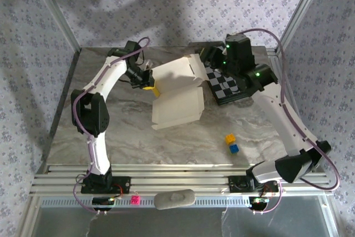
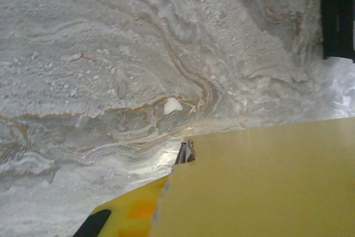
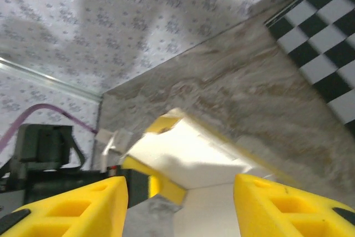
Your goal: Fold the paper box
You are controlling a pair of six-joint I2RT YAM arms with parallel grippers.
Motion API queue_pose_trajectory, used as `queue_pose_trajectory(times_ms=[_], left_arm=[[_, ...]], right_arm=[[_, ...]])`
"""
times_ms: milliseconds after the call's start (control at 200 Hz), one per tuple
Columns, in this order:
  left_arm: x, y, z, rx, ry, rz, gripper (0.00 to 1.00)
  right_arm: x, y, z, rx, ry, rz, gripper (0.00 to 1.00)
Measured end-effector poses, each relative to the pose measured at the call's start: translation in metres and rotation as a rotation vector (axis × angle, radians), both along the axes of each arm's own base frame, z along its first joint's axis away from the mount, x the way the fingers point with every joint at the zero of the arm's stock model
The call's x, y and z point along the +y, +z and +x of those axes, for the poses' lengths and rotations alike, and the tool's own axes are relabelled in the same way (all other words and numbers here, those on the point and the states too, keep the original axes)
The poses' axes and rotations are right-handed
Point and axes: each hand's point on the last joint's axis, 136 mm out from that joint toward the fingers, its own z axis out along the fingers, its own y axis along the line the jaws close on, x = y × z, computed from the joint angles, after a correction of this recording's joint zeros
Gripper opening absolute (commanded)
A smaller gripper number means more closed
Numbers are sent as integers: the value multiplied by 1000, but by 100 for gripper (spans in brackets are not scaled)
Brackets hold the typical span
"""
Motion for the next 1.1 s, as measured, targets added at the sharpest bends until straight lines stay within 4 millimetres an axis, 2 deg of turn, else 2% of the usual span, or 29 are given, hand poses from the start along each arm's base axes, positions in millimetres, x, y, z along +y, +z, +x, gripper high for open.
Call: queue_pose_trajectory(times_ms=[140,280,435,575,740,1099], left_arm=[[2,-3,-6,1,28,82,0],[2,-6,-12,7,37,147,0],[4,-8,-17,12,43,187,0],[9,-5,-17,4,52,206,0],[10,0,-18,-12,53,216,0],[7,-1,-25,-7,35,243,0]], right_arm=[[28,-5,12,89,-9,33,50],[39,-22,34,159,-28,3,43],[46,-42,47,235,-30,-49,38],[46,-57,46,285,-25,-92,38],[45,-66,44,312,-17,-114,37],[53,-93,53,371,9,-155,38]])
